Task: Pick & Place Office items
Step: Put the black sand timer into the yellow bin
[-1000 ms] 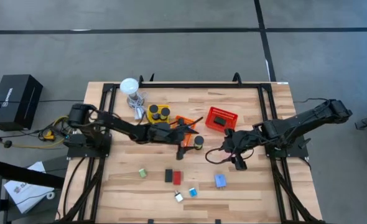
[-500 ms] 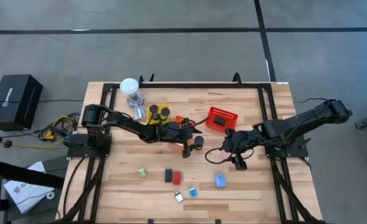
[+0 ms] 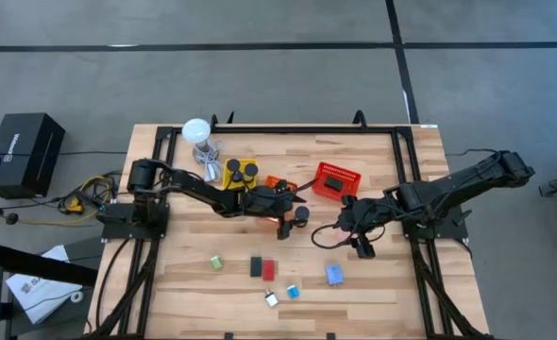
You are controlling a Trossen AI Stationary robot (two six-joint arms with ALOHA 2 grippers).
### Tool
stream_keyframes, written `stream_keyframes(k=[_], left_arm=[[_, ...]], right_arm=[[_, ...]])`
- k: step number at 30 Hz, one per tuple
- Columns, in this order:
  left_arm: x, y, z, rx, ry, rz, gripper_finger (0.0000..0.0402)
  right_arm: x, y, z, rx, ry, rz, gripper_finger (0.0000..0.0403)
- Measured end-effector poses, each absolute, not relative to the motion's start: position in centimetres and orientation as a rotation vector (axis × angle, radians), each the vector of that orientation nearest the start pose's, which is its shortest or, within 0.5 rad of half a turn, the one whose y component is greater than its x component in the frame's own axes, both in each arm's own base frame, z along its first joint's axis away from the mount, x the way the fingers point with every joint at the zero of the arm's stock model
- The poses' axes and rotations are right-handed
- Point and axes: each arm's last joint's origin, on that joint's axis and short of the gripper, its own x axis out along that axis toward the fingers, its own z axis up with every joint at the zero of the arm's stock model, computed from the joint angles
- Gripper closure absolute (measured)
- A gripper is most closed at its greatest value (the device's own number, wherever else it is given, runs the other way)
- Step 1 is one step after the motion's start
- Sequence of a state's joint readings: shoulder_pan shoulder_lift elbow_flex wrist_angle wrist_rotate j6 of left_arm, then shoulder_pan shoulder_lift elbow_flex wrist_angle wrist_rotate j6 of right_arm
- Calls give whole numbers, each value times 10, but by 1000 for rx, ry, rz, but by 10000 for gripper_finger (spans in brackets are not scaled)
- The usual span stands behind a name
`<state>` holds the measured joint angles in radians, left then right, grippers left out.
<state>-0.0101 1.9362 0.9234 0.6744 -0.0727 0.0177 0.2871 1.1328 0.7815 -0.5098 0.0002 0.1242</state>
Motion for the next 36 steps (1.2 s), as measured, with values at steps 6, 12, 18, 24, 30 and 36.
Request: stream_keyframes(k=[6,12,18,24,30,36], left_arm=[[386,-3,141,26,350,25,101],[386,-3,141,26,352,23,133],[386,-3,140,25,353,23,182],[386,-3,140,25,354,23,178],[385,-3,142,18,358,25,185],[381,-3,159,-1,328,27,186]], right_arm=[[212,63,241,-8,873,215,168],[212,63,241,-9,875,215,168],[212,63,241,-9,875,215,168],[212,63,241,-9,875,215,168],[212,63,241,-9,875,215,168],[212,63,241,-1,877,211,168]])
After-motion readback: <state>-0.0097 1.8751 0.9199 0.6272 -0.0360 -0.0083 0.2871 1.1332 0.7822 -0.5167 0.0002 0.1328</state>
